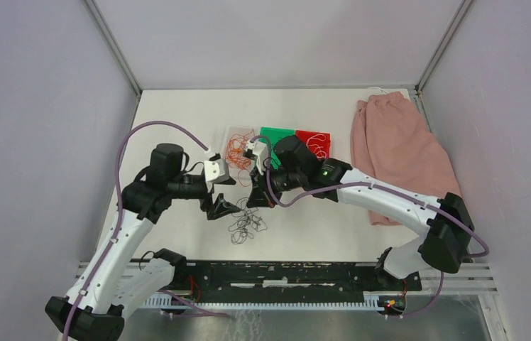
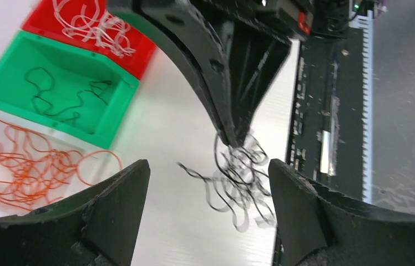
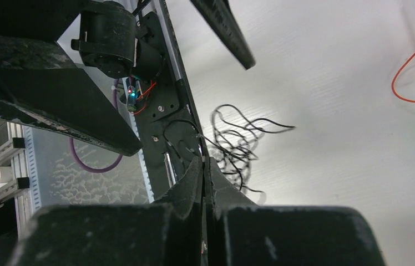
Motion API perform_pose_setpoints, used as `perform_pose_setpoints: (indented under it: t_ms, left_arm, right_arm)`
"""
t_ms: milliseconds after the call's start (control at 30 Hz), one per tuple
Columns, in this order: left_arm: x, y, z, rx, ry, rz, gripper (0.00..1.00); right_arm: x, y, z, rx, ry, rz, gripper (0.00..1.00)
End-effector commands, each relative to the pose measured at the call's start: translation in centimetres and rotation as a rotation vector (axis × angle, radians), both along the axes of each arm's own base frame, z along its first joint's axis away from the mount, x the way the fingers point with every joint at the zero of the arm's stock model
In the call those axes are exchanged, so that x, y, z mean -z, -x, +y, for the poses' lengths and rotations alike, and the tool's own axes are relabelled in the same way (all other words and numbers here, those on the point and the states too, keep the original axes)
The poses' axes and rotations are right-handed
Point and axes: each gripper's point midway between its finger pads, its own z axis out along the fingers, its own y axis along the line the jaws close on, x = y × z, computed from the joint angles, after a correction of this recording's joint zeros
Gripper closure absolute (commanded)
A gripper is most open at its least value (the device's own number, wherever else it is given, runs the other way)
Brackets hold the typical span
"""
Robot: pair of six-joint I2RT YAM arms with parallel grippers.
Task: Untangle the cables
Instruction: Untie the cable.
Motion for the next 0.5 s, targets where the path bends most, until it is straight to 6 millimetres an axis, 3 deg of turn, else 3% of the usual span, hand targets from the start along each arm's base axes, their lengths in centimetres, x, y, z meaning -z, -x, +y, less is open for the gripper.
perform_pose_setpoints:
  t_ms: [0,100,233,467]
  left_arm:
    - [-0.8,3.3,-0.2,0.11,0.025,0.059,0.15]
    - [-0.6,3.6,-0.3,0.126,0.031,0.074,0.16]
    - [-0.9,2.3,-0.7,0.077,0.053,0.078,0.2]
    - [-3.8,1.3,-1.9,-0.003,0.201,0.128,0.21]
  right_arm:
    - [-5.1,-0.5,0.2,0.02,-0.101,-0.113,1.0]
    - [-5.8,-0.1,0.3,0.015,-0.118,-0.121,1.0]
    - [-6.3,0.1,0.4,0.019,-0.13,-0.131,1.0]
    - [-6.9,0.0,0.2,0.051,-0.155,-0.158,1.0]
